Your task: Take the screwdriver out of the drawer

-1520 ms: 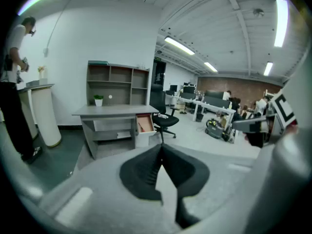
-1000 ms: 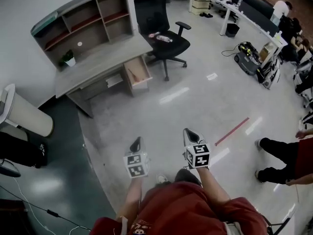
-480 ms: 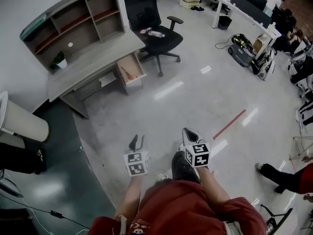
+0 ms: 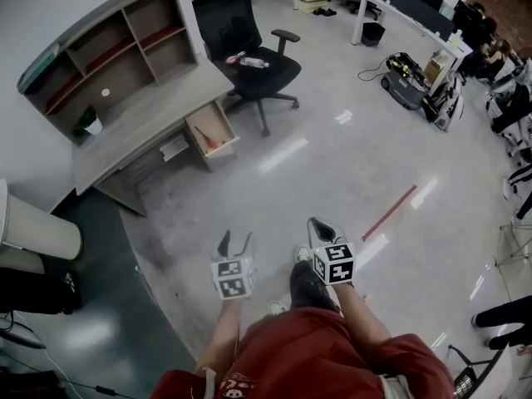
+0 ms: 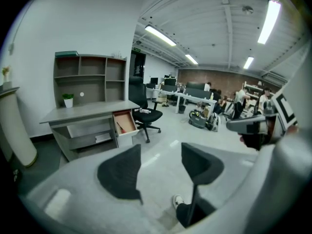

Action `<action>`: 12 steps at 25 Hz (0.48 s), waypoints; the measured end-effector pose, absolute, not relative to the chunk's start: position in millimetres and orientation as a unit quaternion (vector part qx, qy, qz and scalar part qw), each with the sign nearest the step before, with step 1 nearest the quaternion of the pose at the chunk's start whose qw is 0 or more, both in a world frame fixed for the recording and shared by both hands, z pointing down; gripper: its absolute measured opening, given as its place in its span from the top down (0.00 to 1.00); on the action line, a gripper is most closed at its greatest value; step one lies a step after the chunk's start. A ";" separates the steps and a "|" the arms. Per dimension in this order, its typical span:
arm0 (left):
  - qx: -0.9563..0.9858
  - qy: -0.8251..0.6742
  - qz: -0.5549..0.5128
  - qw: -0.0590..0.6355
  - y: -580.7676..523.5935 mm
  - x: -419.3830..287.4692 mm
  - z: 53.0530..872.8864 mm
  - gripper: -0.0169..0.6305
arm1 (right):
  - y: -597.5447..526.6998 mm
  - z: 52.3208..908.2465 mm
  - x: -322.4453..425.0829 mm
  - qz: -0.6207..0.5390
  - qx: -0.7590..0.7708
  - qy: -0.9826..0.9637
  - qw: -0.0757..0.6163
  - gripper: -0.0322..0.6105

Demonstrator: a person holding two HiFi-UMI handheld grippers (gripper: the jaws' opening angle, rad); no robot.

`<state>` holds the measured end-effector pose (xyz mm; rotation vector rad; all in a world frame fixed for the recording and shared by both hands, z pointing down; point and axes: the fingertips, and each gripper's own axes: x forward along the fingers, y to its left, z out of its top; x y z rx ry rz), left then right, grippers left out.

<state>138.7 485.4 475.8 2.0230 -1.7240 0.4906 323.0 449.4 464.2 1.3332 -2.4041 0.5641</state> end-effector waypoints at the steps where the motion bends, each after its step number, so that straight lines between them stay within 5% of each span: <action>1: 0.732 -0.620 0.179 0.218 475.3 142.4 476.5 0.57 | 439.7 465.0 326.9 0.200 0.471 -0.843 0.165 0.95; 12: 0.743 -0.600 0.200 0.218 341.5 200.9 479.6 0.57 | 311.6 468.0 394.1 0.227 0.494 -0.827 0.141 0.95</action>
